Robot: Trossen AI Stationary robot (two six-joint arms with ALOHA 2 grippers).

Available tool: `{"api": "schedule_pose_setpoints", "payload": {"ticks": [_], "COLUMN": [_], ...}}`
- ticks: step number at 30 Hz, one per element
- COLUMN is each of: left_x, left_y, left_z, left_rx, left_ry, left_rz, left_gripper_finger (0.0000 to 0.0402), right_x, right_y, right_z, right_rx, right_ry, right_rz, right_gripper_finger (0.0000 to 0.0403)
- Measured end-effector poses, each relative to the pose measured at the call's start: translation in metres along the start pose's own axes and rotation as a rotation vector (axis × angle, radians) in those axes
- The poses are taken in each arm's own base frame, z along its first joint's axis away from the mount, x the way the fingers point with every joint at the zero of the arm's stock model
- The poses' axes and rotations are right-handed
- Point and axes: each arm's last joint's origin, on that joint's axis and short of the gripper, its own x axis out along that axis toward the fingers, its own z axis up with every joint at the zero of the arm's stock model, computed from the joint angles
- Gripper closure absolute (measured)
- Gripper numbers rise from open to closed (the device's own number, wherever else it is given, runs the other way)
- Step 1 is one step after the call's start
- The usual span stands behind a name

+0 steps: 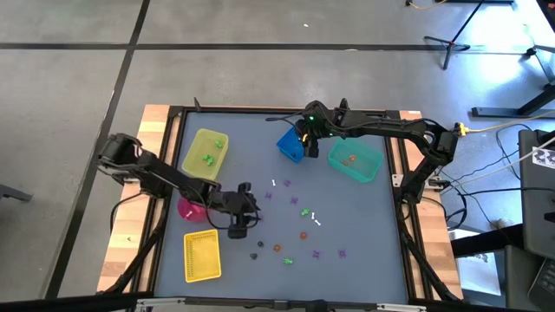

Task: Sort Halloween decoration
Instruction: Put the purple spider toy into the yellow basket

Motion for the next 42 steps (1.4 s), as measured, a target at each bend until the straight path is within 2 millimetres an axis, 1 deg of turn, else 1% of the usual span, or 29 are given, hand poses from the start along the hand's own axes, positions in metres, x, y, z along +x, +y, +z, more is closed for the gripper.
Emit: {"api": "schedule_pose_setpoints", "payload": {"ticks": [6, 12, 26, 34, 42], "left_x": [0.014, 0.021, 0.024, 0.025, 0.03], "left_y": [-0.002, -0.002, -0.001, 0.007, 0.005], "left_z": [-0.008, -0.015, -0.017, -0.016, -0.022], "left_rx": [0.039, 0.037, 0.035, 0.015, -0.014], "left_ry": [0.011, 0.04, 0.04, 0.051, 0.084], "left_rz": [0.001, 0.007, 0.02, 0.042, -0.01], "left_gripper_finger": [0.0261, 0.0261, 0.0261, 0.0261, 0.0261], "right_x": [0.0, 0.0, 0.0, 0.0, 0.0], "right_y": [0.0, 0.0, 0.0, 0.0, 0.0], "right_z": [0.0, 0.0, 0.0, 0.0, 0.0], "right_rx": [0.0, 0.0, 0.0, 0.0, 0.0], "right_ry": [0.0, 0.0, 0.0, 0.0, 0.0], "right_rz": [0.0, 0.0, 0.0, 0.0, 0.0], "right_gripper_finger": [0.0173, 0.0173, 0.0173, 0.0173, 0.0173]}}
